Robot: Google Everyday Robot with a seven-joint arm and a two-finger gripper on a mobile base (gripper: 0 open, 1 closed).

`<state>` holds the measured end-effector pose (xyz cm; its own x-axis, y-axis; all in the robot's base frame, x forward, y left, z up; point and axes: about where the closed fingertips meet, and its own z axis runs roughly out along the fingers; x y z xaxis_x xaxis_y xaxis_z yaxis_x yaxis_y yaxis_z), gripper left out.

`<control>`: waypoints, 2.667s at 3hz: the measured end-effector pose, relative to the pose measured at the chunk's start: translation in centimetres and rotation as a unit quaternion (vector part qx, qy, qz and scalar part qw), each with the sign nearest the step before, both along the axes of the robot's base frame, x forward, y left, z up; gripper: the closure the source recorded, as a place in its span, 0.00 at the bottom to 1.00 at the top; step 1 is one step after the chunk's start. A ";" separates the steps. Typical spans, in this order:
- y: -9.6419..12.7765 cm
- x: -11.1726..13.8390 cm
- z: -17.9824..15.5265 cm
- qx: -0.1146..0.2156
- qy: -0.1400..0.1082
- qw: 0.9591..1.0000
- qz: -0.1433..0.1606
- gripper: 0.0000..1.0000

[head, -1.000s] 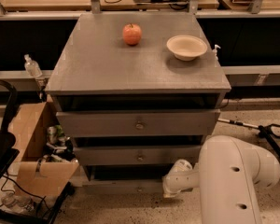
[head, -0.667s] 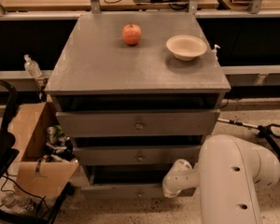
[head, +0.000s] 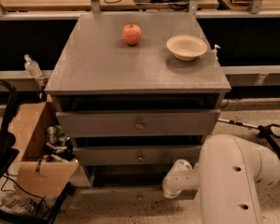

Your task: Open bottom drawer

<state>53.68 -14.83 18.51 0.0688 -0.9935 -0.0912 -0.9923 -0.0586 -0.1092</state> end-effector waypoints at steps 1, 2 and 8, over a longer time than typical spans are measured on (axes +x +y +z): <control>0.1 -1.4 -0.2 0.003 0.016 1.000 0.000 1.00; 0.1 -1.4 0.0 0.003 0.016 1.000 0.000 1.00; 0.6 -3.6 0.2 0.000 0.047 0.999 0.018 1.00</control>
Offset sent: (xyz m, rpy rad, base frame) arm -0.1512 0.0183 -0.0188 0.1269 0.4064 0.0746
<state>50.08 -14.24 18.74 0.0947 -0.9906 -0.0983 -0.9955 -0.0937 -0.0153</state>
